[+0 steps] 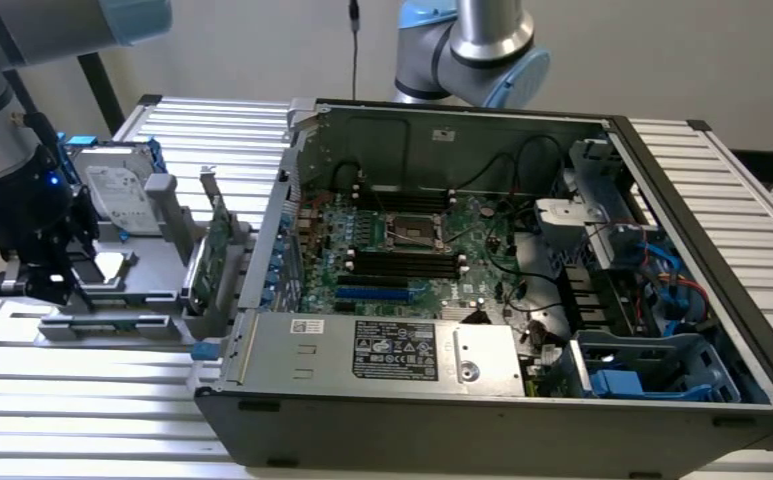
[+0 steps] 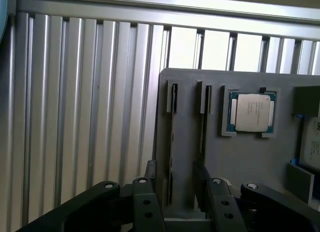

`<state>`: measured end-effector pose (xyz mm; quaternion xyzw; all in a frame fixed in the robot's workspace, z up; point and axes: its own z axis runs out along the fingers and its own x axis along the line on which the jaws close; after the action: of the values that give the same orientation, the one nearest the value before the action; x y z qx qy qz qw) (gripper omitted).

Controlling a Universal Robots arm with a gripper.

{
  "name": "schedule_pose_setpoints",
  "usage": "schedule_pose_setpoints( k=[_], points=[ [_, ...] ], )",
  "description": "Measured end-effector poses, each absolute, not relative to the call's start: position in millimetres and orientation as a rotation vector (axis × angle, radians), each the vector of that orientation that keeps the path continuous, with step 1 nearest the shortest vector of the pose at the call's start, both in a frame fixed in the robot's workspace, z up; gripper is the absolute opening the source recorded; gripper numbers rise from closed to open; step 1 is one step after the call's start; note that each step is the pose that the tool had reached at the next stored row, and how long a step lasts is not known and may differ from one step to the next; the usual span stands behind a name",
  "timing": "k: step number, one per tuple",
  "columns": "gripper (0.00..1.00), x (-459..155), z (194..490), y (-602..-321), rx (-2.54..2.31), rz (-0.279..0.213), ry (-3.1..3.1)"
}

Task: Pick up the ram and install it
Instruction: 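Pick up the ram and move it above insertion slot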

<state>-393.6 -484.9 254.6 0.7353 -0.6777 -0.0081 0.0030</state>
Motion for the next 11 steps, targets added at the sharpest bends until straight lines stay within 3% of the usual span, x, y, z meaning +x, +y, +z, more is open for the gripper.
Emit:
schedule_pose_setpoints(
  k=[11],
  points=[
    [0.42,-394,235,-488,2.281,-0.026,-2.152]
  ],
)
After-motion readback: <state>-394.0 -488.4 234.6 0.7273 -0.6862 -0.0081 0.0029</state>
